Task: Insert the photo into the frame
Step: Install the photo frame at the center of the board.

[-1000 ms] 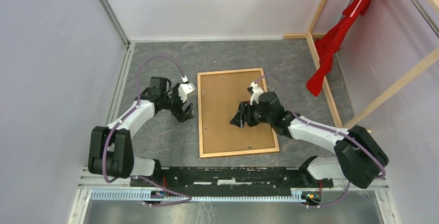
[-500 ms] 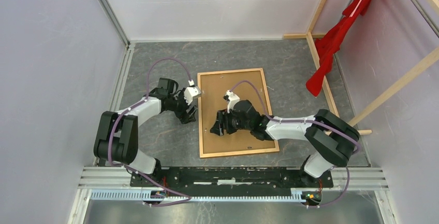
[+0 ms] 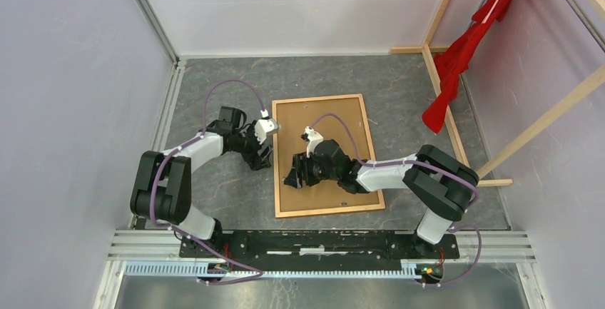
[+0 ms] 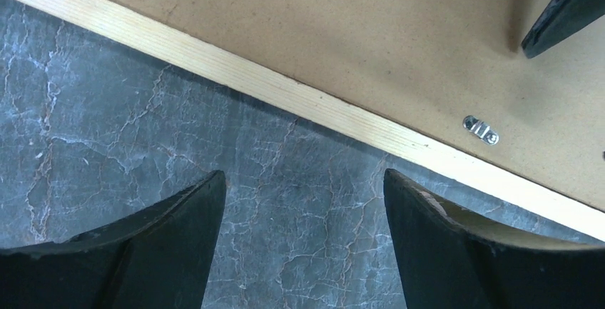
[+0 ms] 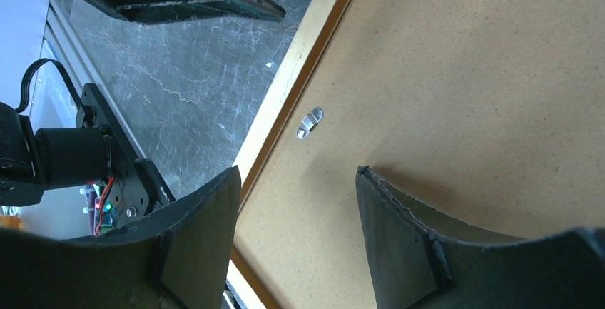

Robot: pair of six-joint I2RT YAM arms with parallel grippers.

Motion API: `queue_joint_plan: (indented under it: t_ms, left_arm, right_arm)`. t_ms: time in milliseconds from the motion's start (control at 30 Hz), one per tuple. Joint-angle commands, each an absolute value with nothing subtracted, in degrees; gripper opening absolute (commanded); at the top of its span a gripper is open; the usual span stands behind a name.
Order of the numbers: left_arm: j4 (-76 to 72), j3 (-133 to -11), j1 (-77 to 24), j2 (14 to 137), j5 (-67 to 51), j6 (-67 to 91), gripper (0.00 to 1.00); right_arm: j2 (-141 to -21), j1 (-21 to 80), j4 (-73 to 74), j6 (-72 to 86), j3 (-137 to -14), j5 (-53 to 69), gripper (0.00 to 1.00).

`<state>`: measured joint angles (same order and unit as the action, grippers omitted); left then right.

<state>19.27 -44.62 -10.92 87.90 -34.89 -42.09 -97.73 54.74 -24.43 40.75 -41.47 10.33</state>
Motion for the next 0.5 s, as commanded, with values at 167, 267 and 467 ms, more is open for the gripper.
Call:
queue_joint_plan:
  t_ms: [167, 267, 467]
  left_arm:
    - [20.28, -48.90, -11.25, 88.85, -39.12, -44.18, 0.88]
    - [20.76, -49.90, -11.29, 90.99, -38.56, -43.96, 0.88]
    - [20.04, -50.27, -11.34, 91.98, -39.20, -43.40, 0.87]
  right_arm:
    - [-99.64, 55.63, -29.17, 41.01, -43.68, 11.40, 0.65]
    - [-100.18, 55.68, -29.44, 40.89, -43.76, 11.58, 0.65]
    - [-101.60, 55.85, -29.71, 41.04, -44.59, 12.38, 0.64]
